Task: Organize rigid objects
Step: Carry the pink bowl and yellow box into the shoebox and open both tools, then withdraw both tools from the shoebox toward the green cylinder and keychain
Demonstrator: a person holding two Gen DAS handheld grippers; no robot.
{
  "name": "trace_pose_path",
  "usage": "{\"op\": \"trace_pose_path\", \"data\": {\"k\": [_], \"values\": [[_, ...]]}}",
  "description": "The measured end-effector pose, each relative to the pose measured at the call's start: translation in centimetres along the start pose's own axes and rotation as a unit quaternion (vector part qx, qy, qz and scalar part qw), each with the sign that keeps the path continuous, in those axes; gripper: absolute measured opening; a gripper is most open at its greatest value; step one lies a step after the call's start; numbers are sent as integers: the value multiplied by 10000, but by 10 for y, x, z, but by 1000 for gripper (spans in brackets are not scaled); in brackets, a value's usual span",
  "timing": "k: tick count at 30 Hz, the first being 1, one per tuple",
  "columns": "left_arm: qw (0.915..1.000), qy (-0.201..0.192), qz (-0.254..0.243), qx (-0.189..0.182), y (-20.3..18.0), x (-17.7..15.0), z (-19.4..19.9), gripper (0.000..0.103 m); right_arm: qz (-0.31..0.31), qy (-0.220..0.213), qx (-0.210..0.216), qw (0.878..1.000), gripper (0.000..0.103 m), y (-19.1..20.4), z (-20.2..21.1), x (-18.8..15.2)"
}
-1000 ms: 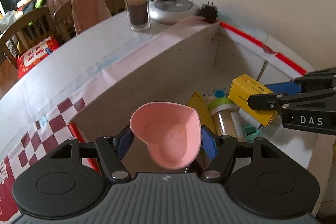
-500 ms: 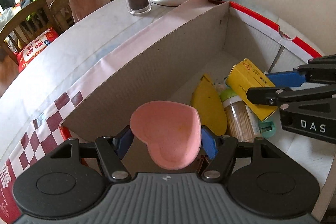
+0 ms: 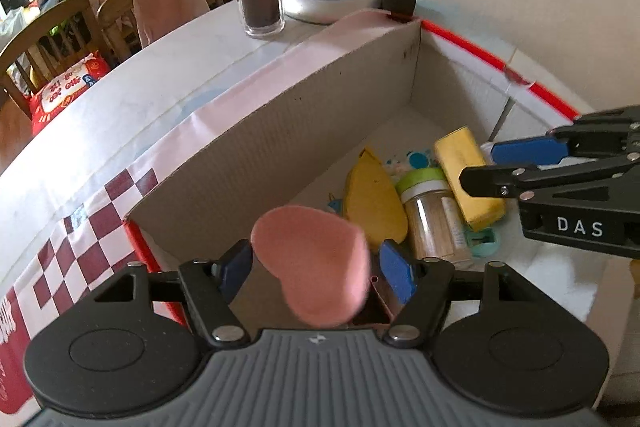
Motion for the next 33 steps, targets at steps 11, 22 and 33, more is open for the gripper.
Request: {"op": "trace_pose_path", "data": {"k": [11, 22, 33], "values": [[9977, -507, 274, -371, 9, -17, 57, 72, -59, -222, 428, 9988, 47, 19, 33, -4], [9924, -1042, 552, -354, 48, -58, 119, 72, 149, -656, 735, 9950, 73, 79, 69, -6], [9860, -1391, 895, -200, 117, -116, 169, 77, 377, -781, 1000, 9912, 87, 156, 76, -16]]}}
Point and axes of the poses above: each gripper's, at about its wrist camera, not at the fingertips, and z roughly against the way its jaws point, y to its left, x to its top, the point moved 3 cm from there along -z, roughly the way its jaws point, and after that the axes turned 11 degrees about x, right-handed, at the moved point
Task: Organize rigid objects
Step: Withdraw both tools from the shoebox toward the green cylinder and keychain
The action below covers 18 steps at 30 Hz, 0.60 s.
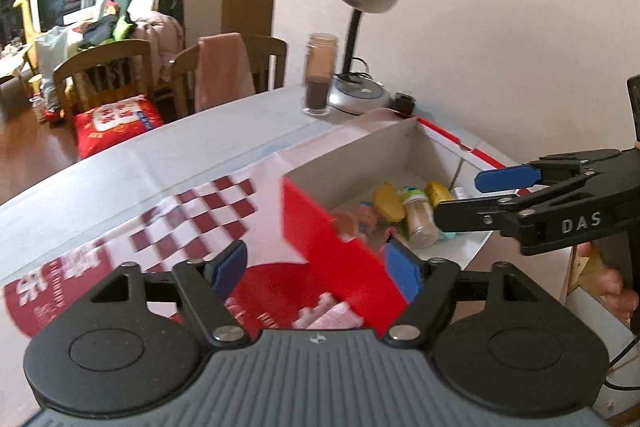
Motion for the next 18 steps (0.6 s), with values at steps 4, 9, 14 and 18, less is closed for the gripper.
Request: {"op": "trace_pose_path", "data": {"k": [4, 9, 14, 18], "values": [[9998, -93, 107, 158, 35, -15, 19, 77, 112, -6, 107, 9999, 91, 28, -7, -3], [9984, -196, 236, 480, 75, -35, 37, 80, 234, -10, 252, 9994, 101, 61, -19, -9], [9957, -185, 452, 792, 110, -55, 41, 83, 395, 127, 365, 9985, 102, 92, -38, -16], [9939, -134, 509, 969, 129, -73, 37, 83, 480, 252, 396, 9977, 102, 110, -56, -21]]}}
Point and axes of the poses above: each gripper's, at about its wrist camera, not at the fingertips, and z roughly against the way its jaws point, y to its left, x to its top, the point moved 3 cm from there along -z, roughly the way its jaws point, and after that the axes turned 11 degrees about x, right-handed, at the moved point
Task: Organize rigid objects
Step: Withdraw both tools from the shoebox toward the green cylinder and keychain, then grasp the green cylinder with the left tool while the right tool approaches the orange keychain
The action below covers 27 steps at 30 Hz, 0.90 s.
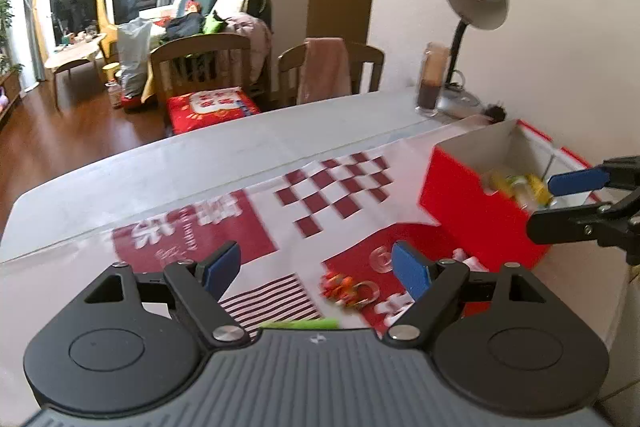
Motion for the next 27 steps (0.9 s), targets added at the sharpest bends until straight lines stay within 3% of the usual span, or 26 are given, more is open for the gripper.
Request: {"op": "trace_pose_path", "data": {"k": [15, 23, 27], "values": [[9988, 496, 8, 16, 7, -80, -59, 83, -35, 844, -278, 9960, 102, -1, -82, -18], [9977, 645, -96, 181, -7, -94, -93, 83, 29, 1128, -257, 9933, 102, -4, -110, -19], [9973, 693, 85, 235, -10, -98, -100, 83, 16, 1245, -201, 9920, 101, -5, -122, -19]]}}
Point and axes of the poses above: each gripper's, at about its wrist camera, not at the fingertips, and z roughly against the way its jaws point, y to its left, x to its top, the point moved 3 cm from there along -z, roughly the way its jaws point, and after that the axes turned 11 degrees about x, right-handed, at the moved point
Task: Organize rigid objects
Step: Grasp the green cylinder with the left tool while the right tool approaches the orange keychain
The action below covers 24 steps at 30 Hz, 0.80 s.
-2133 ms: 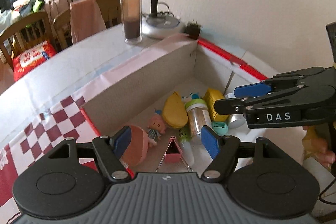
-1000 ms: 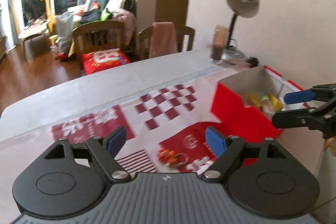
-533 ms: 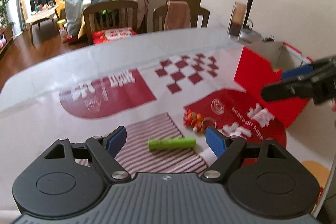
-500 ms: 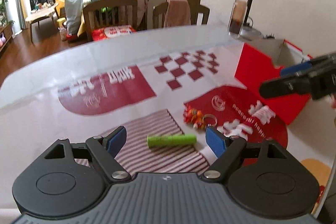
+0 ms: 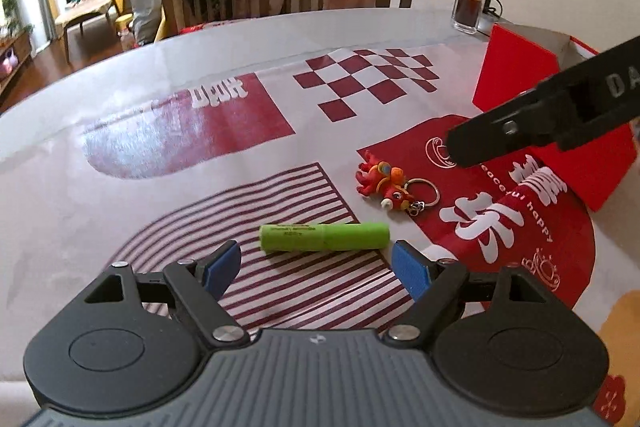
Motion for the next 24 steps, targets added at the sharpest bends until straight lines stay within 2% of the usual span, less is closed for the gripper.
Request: {"op": "trace_pose_path", "data": {"k": [5, 7, 11, 12, 14, 16, 24], "values": [[9995, 60, 240, 201, -1, -6, -5, 83, 26, 83, 120, 9999, 101, 1, -11, 5], [9994, 134, 201, 229, -3, -6, -8, 87, 75, 133, 154, 9998, 101, 1, -15, 8], [9997, 7, 112, 239, -8, -5, -8, 88, 189, 220, 184, 9994, 100, 4, -25, 15], [9996, -55, 83, 259, -9, -5, -7, 89, 200, 239, 206, 9993, 100, 5, -28, 17], [9993, -142, 6, 350, -11, -4, -8, 103, 240, 294, 239, 9990, 100, 6, -33, 19], [9989, -155, -12, 446, -12, -4, -11, 103, 315, 366, 252, 9985, 96, 8, -41, 19], [9995, -83, -81, 302, -20, 0, -21, 103, 511, 504, 207, 9972, 82, 14, -60, 19]]}}
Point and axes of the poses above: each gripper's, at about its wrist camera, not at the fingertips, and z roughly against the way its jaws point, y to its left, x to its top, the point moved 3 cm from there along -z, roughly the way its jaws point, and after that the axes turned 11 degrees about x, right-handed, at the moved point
